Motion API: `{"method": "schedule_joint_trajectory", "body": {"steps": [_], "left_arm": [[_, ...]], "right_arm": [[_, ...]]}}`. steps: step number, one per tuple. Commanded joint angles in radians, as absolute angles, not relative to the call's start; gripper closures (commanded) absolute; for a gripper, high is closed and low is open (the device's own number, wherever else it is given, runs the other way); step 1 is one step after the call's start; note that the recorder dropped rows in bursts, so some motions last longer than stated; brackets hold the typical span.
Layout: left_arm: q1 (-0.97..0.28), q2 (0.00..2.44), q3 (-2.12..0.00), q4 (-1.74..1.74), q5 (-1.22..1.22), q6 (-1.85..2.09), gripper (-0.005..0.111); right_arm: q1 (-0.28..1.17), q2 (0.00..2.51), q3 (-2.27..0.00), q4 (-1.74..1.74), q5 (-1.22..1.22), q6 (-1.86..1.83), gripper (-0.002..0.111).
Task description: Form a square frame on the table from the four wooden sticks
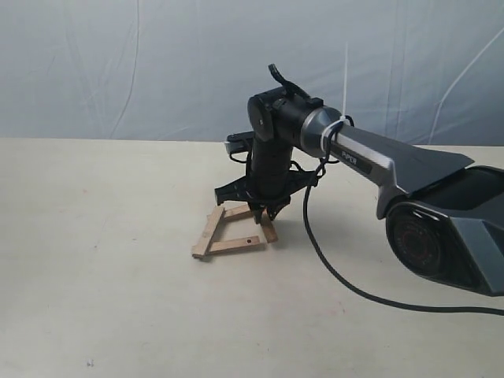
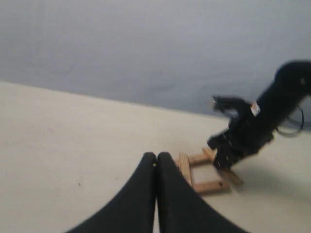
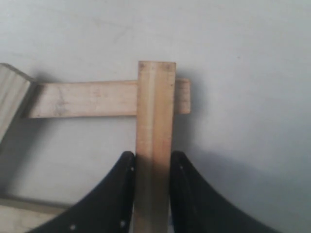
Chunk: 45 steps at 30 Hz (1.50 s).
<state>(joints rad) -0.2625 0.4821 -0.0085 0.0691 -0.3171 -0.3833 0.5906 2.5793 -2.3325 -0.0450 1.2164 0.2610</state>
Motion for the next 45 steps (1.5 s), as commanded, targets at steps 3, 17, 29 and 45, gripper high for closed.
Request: {"method": "schedule_joint_trajectory", "body": {"steps": [3, 17, 29, 45], "left_arm": [[-0.285, 1.108, -0.265, 0.289, -0.409, -0.502, 0.107], [-0.278, 1.946, -0.805, 0.849, -0.352, -0.98, 0.107], [-0.278, 2.04, -0.918, 1.302, -0.456, -1.432, 0.107], [-0.252, 2.04, -0.928, 1.332, -0.438, -1.44, 0.107]], "right_arm": [[0.588, 2.565, -2.341, -0.038, 1.221, 0.243, 0.109], [0.59, 2.565, -2.341, 0.014, 1.221, 0.242, 0.109], [0.59, 2.565, -2.341, 0.049, 1.221, 0.242, 0.109], [0.607, 2.573, -2.341, 0.019, 1.221, 0.257, 0.109]]}}
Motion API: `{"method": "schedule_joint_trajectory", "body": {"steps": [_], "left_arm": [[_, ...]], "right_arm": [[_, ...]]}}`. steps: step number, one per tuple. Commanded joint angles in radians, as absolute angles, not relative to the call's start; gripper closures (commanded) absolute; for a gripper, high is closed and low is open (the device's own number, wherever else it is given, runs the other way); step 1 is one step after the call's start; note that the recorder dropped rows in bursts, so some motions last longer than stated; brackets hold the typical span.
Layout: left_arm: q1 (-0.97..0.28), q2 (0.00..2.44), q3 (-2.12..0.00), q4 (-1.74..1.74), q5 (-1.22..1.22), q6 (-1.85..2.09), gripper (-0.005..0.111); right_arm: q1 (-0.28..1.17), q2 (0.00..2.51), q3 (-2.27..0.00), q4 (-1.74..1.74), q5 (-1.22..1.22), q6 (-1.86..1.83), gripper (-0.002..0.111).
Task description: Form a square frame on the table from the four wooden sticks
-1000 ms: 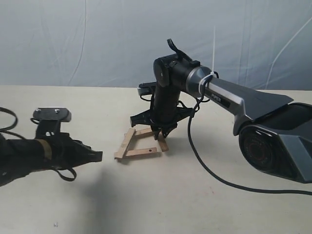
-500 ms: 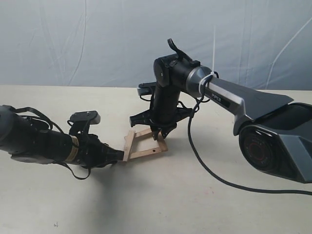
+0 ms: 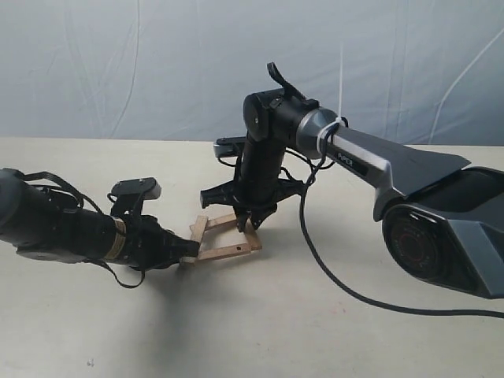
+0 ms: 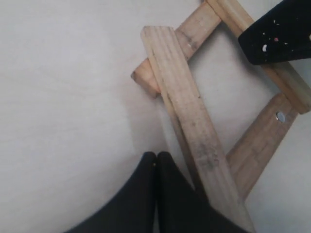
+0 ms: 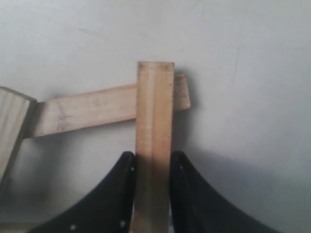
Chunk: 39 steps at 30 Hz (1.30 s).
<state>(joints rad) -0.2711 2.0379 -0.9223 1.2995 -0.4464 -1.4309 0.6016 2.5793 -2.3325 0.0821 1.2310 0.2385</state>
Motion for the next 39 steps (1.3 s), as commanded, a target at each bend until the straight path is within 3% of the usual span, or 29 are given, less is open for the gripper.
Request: {"method": "schedule_joint_trajectory", "body": {"steps": [1, 12, 39], "left_arm": [[-0.247, 2.04, -0.928, 1.34, -0.436, -1.451, 0.107], [-0.228, 2.028, -0.928, 1.398, -0.564, -1.512, 0.107], [-0.262, 2.088, -0.947, 1.362, -0.516, -1.506, 0.107]], "right_arm": [[0.607, 2.573, -2.341, -0.02, 1.221, 0.278, 0.109], [0.607, 2.578, -2.341, -0.061, 1.221, 0.308, 0.109], [0.605, 2.597, -2.341, 0.193, 1.219, 0.314, 0.109]]}}
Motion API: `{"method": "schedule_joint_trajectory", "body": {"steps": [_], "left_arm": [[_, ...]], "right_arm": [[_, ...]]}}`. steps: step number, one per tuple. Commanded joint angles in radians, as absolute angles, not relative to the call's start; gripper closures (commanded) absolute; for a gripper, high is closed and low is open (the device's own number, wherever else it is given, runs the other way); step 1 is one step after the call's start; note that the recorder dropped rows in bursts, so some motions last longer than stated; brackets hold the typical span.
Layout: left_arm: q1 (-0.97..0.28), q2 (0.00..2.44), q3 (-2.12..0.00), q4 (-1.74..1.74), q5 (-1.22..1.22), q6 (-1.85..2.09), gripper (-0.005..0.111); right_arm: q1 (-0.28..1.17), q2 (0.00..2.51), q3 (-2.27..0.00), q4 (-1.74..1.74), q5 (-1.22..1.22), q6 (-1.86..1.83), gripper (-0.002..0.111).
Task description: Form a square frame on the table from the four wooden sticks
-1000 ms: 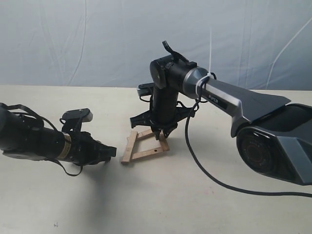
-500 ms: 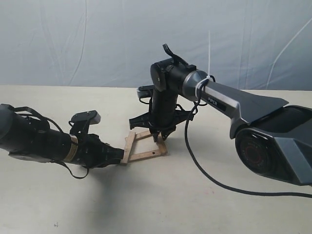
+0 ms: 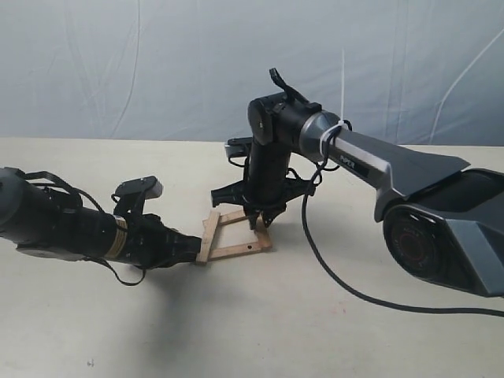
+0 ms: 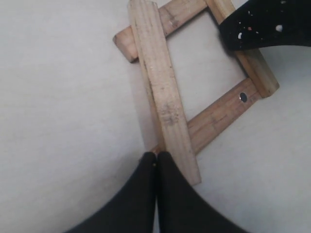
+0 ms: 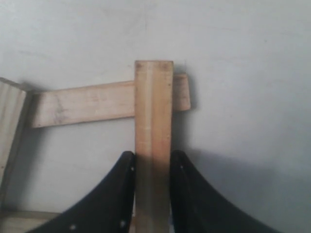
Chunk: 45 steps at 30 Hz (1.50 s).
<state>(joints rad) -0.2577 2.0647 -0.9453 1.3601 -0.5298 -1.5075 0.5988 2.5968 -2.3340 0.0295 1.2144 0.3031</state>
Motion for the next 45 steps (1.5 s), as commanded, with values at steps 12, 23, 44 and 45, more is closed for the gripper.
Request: {"method": "schedule_joint_trajectory", "body": {"steps": [12, 23, 44, 45], "left_arm": [[-0.262, 2.088, -0.947, 1.365, -0.51, -1.506, 0.107], [-0.262, 2.088, -0.947, 1.378, -0.555, -1.506, 0.107], [-0.056, 1.78, -0.767, 1.196, -0.458, -1.442, 0.106], [-0.053, 1.76, -0.744, 1.131, -0.465, -1.382, 0.106]], "right_arm": [[0.559, 2.597, -2.341, 0.297, 1.221, 0.28, 0.109], [0.559, 2.593, -2.341, 0.284, 1.221, 0.28, 0.064], [0.385, 2.164, -1.834, -0.119, 1.174, 0.262, 0.109], [0.357, 2.115, -1.764, -0.108, 1.124, 0.262, 0.109]]}}
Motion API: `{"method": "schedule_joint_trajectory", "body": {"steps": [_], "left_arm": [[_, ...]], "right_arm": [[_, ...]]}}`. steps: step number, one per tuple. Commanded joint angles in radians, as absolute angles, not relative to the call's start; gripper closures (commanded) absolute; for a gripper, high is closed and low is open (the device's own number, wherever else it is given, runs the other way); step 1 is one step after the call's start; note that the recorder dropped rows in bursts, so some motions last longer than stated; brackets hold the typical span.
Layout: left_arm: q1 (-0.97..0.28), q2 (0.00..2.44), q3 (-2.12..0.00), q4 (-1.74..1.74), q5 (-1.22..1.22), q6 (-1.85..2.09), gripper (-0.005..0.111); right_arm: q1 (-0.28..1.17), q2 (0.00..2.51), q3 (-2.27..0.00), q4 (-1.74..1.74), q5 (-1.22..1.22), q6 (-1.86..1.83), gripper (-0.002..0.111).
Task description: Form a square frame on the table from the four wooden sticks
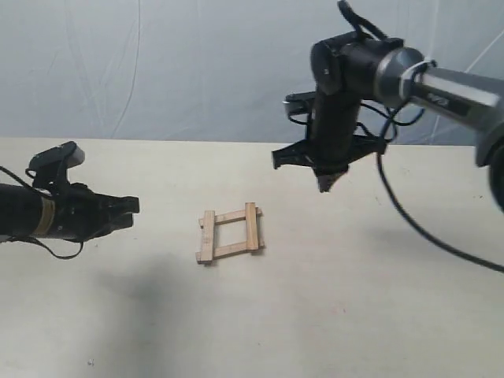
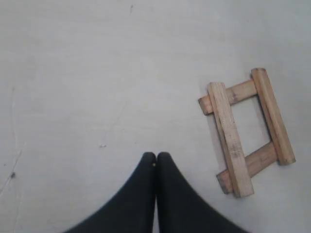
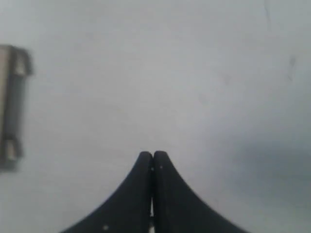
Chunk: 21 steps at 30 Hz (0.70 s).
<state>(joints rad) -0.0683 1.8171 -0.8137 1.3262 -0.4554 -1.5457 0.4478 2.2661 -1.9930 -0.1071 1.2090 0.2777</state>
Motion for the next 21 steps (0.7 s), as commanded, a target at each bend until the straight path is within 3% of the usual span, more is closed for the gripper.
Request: {"method": "schedule_joint_trajectory", "body": {"steps": [1, 10, 15, 21], "left_arm": [[-0.051, 1.737, -0.719, 1.068, -0.467, -1.326, 0.106], [-0.051, 1.416, -0.511, 0.541, -0.479, -0.916, 0.106], [-0.051, 1.168, -0.409, 0.486, -0.477, -0.885, 0.106], [-0.051, 0.819, -0.308, 0.494, -0.351, -0.885, 0.106]], "right_arm": [[0.325, 2.06, -1.655, -0.093, 1.04, 0.261, 0.109], [0.092, 1.522, -0.899, 0.008, 0.367, 0.182, 0.109], [0.082, 1.192, -0.54, 0.008, -0.056, 0.182, 0.109], [0.077, 0.874, -0.24, 0.008, -0.278, 0.182, 0.109]]}}
